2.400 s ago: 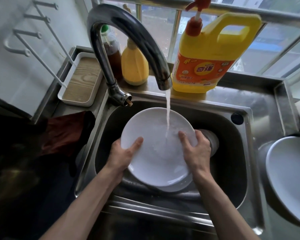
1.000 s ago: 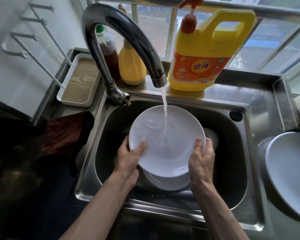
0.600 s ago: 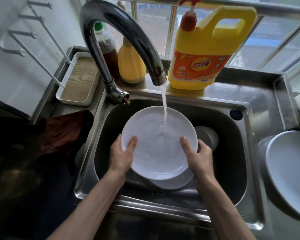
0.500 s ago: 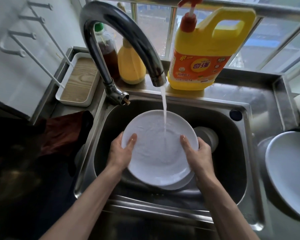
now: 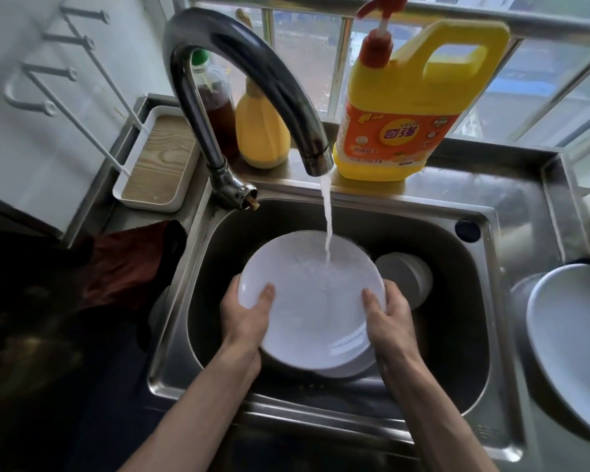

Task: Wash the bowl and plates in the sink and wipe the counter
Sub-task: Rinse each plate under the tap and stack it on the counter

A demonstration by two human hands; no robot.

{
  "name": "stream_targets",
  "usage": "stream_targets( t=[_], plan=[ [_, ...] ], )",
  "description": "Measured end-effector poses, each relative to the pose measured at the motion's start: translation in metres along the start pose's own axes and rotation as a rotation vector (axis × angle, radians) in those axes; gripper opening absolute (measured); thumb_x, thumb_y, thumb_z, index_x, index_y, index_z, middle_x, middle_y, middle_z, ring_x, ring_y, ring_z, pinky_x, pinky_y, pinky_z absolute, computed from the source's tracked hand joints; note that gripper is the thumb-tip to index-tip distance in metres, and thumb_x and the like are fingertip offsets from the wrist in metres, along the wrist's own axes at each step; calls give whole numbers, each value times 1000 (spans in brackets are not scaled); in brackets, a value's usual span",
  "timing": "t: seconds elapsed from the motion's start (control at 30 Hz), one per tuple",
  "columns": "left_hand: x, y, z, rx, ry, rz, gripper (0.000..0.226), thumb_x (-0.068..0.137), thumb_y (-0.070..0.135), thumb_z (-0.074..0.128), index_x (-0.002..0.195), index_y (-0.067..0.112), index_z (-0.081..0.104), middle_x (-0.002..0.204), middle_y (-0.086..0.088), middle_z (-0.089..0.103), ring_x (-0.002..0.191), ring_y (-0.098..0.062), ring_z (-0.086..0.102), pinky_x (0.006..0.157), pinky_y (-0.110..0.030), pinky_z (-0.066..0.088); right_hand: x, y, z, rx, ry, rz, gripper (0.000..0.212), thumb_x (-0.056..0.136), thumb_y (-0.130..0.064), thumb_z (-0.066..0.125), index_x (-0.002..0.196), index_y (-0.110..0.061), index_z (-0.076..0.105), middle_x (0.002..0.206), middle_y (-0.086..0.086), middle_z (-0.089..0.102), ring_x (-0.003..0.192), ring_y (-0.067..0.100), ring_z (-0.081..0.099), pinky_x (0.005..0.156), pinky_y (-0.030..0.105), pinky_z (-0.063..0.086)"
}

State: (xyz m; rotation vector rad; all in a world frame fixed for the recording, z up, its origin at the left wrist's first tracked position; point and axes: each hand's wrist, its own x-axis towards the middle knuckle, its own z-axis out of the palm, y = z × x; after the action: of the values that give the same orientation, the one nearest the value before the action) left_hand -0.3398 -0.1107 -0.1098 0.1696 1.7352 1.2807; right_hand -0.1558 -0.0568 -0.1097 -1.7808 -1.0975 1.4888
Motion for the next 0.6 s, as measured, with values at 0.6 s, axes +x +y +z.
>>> stream_targets(
  t=[0.6],
  plan=[
    [12, 11, -13, 134, -231, 36, 42, 99, 18, 67, 136, 35, 55, 125, -4, 64, 112, -29, 66, 89, -56, 61, 5, -1, -2, -76, 89, -94, 33, 108, -52, 40, 101, -28, 61, 95, 5, 68, 85, 24, 70, 76, 53, 62]
  ],
)
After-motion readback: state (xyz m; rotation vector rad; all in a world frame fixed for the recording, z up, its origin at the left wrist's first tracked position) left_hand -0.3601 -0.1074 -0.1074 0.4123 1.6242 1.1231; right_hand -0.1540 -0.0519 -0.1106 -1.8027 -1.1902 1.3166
